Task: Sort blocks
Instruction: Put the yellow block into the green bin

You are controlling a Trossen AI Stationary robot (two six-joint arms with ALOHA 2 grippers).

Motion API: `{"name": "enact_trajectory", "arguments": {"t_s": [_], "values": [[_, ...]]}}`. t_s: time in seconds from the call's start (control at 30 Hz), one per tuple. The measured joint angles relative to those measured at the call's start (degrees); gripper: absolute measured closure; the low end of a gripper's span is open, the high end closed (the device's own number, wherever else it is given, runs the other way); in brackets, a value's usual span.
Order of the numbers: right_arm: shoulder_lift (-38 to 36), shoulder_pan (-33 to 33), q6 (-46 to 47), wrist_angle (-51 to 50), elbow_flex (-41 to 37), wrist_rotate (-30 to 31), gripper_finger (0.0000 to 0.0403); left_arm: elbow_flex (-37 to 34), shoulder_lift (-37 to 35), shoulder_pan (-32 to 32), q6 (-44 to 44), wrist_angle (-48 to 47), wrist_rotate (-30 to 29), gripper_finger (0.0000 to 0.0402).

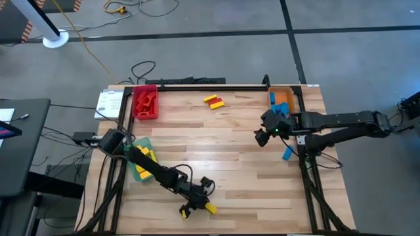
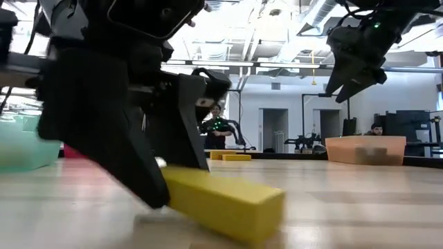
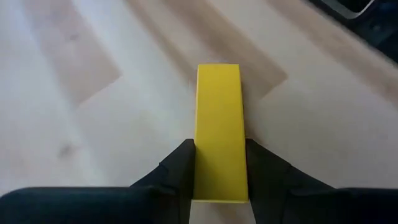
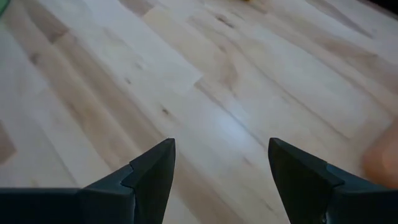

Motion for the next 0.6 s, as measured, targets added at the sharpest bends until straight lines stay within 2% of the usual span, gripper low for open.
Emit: {"name": "enact_trajectory", "arguments": {"t_s": [0.33,0.6], "values": [[0.21,7.36,3.14,-0.04,0.00,0.04,0.0131,0.00,-13.38,-0.35,-2.18,-20.42,-9.35,0.0297],[1.76,12.23,5.05,0.24,0.00,1.54,0.0131,0.02,-25.52,-1.30,-8.14,-36.05,-16.07,0.0297]]}}
